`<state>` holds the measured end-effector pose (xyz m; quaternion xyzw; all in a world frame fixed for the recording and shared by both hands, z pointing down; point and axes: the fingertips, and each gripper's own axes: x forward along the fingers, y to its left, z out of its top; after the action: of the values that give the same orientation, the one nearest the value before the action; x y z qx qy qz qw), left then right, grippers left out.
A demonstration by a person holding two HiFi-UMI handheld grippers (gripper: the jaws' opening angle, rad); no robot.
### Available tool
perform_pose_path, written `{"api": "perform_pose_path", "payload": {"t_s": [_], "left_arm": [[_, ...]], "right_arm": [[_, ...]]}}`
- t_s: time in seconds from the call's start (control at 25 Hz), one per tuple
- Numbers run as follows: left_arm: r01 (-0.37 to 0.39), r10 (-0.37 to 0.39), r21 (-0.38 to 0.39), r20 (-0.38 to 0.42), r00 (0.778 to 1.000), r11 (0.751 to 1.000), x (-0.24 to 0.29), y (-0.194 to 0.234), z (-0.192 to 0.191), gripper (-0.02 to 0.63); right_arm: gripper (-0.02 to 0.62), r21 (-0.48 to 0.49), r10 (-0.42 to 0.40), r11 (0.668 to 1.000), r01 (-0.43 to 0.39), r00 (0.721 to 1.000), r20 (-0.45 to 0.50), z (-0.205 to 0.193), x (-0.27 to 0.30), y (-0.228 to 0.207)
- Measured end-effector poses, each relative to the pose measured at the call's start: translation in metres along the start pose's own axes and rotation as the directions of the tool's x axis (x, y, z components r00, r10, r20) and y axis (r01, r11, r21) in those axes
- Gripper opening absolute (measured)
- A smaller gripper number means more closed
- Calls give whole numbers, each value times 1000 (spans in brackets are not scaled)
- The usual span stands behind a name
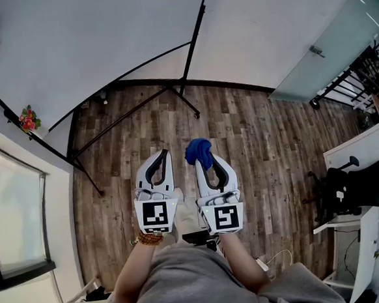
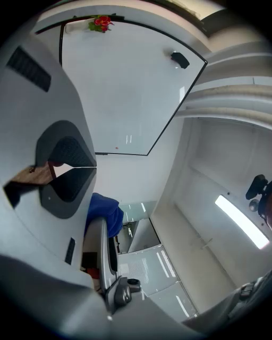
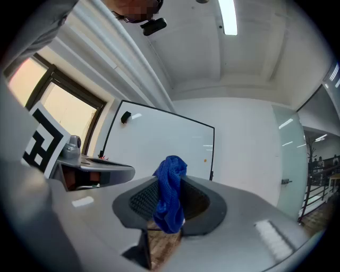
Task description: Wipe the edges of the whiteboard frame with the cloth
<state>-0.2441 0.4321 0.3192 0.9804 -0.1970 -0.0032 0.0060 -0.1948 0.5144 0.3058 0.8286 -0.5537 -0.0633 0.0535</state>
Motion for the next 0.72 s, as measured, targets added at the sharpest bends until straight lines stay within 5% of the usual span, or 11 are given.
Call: {"api": "perform_pose_path", "payload": {"t_s": [0.72], "left_arm": [[36, -34, 24, -61, 998, 999, 157, 15, -14, 12]], "right_arm": [[121, 83, 30, 996, -28, 999, -17, -37, 124, -96]]}}
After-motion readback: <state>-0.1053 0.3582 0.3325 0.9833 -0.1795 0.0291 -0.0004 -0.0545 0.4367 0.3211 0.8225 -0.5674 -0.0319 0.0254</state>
